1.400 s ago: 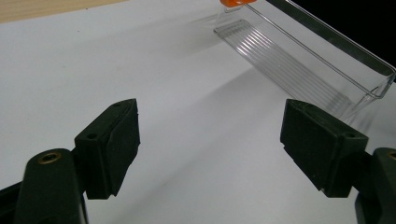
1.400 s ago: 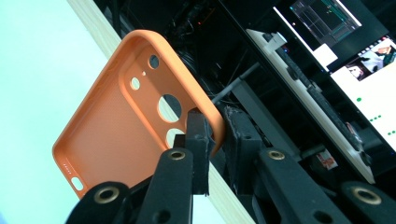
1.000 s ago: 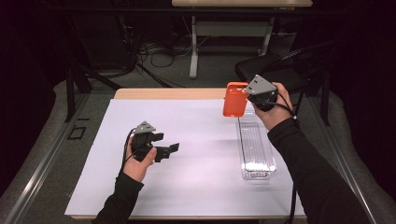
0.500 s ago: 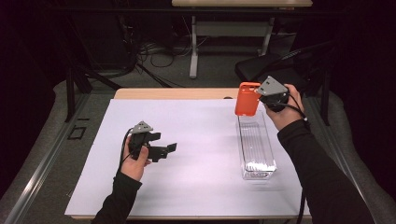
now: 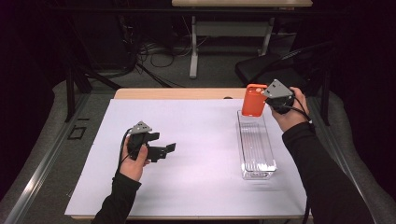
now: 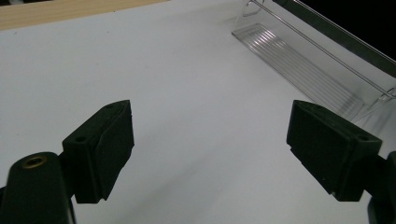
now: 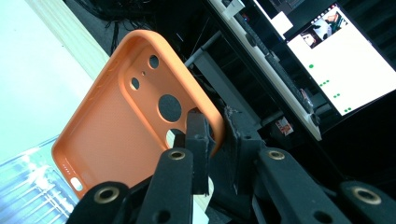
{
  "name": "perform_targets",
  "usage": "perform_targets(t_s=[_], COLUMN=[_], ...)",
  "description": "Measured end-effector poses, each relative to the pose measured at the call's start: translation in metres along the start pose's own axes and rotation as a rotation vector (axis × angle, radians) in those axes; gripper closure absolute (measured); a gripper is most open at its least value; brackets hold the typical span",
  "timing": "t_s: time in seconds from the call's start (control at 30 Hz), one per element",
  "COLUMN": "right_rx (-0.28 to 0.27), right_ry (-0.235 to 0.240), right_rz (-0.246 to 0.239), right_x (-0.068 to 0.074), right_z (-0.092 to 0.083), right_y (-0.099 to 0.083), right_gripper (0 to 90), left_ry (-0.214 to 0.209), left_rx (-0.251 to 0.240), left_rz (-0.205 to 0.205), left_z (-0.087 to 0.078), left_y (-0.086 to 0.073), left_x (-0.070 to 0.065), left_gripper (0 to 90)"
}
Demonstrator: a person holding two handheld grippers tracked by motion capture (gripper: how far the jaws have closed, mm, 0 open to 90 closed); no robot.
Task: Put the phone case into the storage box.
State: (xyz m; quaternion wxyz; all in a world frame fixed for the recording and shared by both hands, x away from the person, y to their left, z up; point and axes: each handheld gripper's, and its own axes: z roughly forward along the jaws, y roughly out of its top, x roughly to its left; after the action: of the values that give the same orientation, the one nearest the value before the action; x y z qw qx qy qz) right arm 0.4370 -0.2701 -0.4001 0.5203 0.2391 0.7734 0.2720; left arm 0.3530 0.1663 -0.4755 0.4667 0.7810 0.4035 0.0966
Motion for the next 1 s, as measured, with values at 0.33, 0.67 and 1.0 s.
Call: perform_targets(t_s=[0.33,0.67,1.0], right_rx=[0.002,0.010,0.017], right_ry=[0.000,-0.020,-0.025], right_rz=[-0.023,-0.026,-0.065], right_x=[0.011,0.022,0.034], right_z=[0.010,0.020,0.028], right_y=[-0.013,-0.025,-0.029], right_gripper=[81.3,81.3,81.2], left_ry=[0.000,-0.006,-0.009], left_rx=[0.005,0.000,0.001], left_rz=[0.003,-0.008,-0.009], left_z=[0.001,-0.001,-0.001], left_y=[0.000,0.000,0.000], left_x=[0.000,0.001,0.001], left_gripper=[15.1,15.2,15.2])
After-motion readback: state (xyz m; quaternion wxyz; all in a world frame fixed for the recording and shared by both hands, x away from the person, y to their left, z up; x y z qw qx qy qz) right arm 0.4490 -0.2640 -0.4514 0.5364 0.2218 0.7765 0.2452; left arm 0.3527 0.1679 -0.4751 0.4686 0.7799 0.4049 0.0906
